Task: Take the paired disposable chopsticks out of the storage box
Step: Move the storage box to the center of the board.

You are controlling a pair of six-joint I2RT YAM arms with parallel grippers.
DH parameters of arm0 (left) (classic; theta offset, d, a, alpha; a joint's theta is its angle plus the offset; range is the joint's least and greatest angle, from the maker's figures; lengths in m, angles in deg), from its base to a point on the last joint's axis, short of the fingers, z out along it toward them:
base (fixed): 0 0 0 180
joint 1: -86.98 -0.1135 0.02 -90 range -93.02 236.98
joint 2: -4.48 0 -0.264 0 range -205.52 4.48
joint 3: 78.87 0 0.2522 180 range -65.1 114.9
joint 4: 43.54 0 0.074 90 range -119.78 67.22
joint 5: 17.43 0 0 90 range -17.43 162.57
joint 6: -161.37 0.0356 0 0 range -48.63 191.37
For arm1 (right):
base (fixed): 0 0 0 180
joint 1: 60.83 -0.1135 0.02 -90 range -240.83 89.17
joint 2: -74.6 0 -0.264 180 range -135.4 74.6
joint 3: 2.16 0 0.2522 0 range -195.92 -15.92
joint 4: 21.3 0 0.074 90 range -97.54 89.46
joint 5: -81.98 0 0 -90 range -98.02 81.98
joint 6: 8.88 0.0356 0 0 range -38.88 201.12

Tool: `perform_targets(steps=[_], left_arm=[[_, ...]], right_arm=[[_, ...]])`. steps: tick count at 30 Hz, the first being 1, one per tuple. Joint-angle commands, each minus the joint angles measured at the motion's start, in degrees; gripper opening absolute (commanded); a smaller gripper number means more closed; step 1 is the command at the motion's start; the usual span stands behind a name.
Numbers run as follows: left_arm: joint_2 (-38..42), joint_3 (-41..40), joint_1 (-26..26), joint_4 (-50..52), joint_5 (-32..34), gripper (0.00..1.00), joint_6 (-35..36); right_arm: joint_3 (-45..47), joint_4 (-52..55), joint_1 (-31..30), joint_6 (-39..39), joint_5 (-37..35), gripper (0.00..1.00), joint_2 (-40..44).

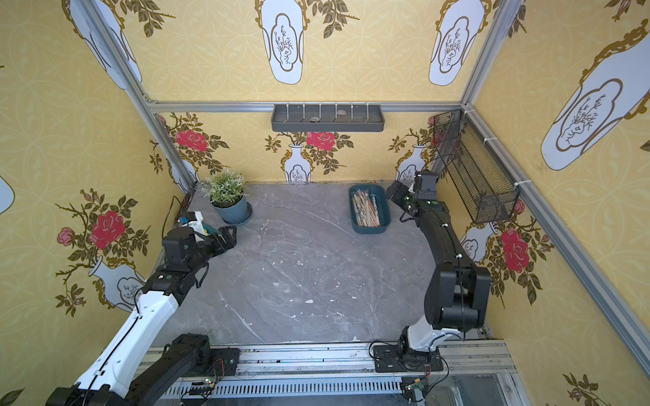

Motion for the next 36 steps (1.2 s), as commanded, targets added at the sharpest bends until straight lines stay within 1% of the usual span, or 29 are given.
perform_targets(steps=[1,5,9,11,15,18,22,28,36], left_arm=[[-2.98,1.62,2.66,4.91,-1.17,1.00,0.99],[-7.78,3.69,5.20,6.56,-0.44,1.00,1.60],[-13.08,5.71,6.87,5.21,-0.29,1.00,-0.73],[-15.71,7.07,7.48,4.79,-0.22,1.00,-2.48],[-21.23,10.54,9.56,4.78,-0.66,1.00,-1.84],[-24.38,12.92,10.50,5.26,-1.02,1.00,-0.83],[-26.46,14.39,11.18,5.67,-1.97,1.00,-0.46],[-27.04,14.35,11.80,5.15,-2.71,1.00,-0.72],[-26.78,14.29,12.80,4.70,-2.94,1.00,-1.93]], right_arm=[[-6.76,6.73,-2.28,0.21,2.87,0.97,-6.89],[-15.45,9.52,-4.68,0.12,4.09,0.97,-16.24],[-22.03,11.75,-6.96,-0.94,5.09,0.97,-23.92],[-24.04,12.75,-8.19,-2.01,5.26,0.97,-27.07],[-25.03,13.56,-9.72,-3.59,4.87,0.98,-30.32],[-23.80,14.04,-10.40,-4.65,4.94,0.98,-30.76],[-20.80,14.70,-11.57,-5.77,4.60,0.97,-29.57],[-14.53,14.39,-13.42,-5.76,4.19,0.98,-26.42],[-5.15,14.26,-16.14,-4.65,3.32,0.97,-19.29]])
